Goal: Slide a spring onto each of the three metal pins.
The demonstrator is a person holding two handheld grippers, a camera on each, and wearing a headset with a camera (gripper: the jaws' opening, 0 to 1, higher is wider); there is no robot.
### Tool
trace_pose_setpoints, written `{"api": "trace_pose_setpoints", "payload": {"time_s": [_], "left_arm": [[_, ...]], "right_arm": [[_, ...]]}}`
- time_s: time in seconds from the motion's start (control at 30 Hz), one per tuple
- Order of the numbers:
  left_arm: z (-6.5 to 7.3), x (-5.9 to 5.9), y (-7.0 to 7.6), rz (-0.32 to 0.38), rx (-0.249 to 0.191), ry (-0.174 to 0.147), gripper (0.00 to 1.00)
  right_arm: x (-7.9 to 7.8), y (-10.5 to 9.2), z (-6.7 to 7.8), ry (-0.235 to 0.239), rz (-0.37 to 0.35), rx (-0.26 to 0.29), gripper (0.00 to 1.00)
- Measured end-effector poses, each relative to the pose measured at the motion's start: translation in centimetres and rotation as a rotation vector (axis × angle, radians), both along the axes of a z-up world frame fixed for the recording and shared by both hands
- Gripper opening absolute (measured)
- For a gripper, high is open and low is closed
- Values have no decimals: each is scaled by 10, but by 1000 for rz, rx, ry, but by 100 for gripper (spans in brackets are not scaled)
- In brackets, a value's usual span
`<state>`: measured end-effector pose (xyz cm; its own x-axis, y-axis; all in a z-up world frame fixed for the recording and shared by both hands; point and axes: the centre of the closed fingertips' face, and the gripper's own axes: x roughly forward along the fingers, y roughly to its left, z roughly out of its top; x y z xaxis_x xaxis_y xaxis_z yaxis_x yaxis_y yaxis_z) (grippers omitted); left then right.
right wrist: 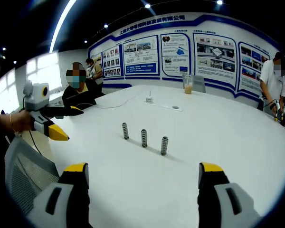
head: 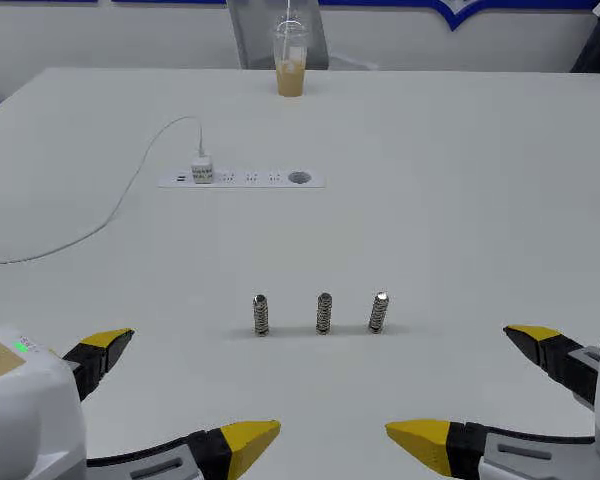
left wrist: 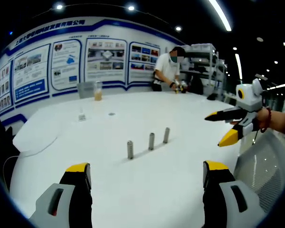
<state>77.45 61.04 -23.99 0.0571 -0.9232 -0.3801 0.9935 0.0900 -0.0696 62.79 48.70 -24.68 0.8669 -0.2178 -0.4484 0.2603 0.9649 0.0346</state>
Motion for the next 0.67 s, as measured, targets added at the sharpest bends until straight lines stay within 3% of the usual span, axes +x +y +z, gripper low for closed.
{"api": "trace_pose_setpoints", "payload": {"time_s": [0.67], "left_arm": [[-1, 0, -2, -8, 7, -10, 100]], "right_arm": [[-2, 0, -3, 9, 2, -1, 98]]}}
